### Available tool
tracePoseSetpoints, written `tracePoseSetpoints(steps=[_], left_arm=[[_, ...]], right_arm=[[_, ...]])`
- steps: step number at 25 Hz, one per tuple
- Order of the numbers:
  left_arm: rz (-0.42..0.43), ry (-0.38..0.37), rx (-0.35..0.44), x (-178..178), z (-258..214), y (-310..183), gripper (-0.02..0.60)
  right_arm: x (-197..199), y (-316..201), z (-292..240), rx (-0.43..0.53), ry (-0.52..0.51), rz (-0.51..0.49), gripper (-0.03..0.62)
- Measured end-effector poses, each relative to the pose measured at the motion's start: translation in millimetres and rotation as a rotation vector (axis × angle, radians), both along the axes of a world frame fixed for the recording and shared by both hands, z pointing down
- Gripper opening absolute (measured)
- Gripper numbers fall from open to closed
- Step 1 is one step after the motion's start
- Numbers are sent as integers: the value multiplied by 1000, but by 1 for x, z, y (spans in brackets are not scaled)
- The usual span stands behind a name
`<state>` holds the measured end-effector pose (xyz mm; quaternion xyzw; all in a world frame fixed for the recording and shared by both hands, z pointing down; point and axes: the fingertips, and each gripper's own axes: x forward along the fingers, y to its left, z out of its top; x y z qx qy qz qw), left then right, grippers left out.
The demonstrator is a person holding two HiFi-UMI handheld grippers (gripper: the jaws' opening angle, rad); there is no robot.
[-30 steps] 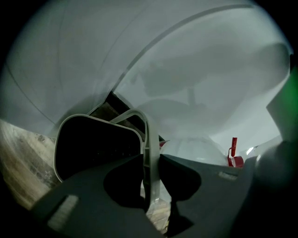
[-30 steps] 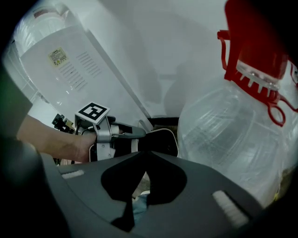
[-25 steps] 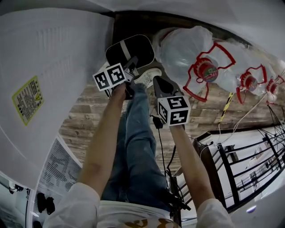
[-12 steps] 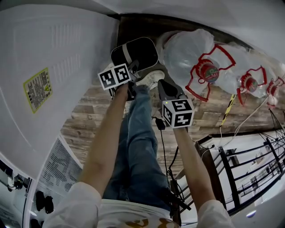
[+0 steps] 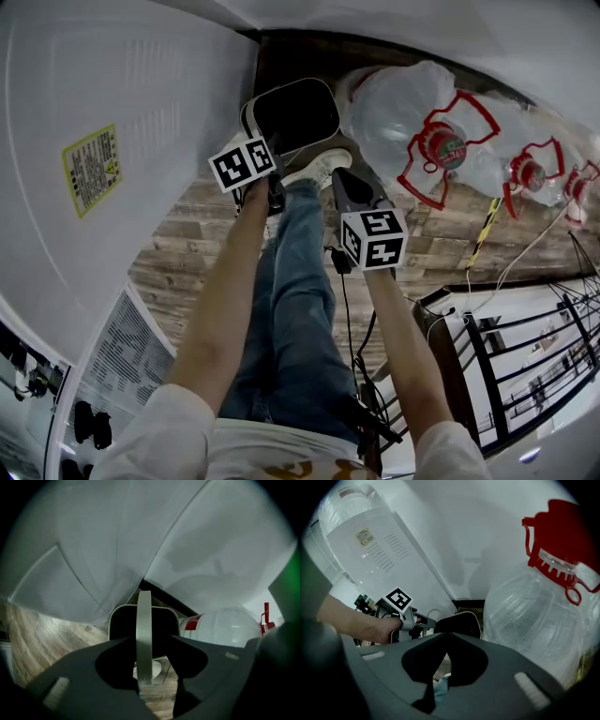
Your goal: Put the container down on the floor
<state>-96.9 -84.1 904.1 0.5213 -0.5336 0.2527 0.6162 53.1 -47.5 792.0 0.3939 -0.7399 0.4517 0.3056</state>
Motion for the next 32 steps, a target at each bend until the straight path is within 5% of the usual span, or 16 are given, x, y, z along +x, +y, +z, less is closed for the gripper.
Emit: tracePoseSetpoints(steps=[21,32], left_arm=[[138,-236,-93,-48,6,42,209],[335,-320,86,-37,-47,15,165]], right_arm=[[8,-1,-6,14,9,-4,31],[7,1,-39,70,13,-14,31]])
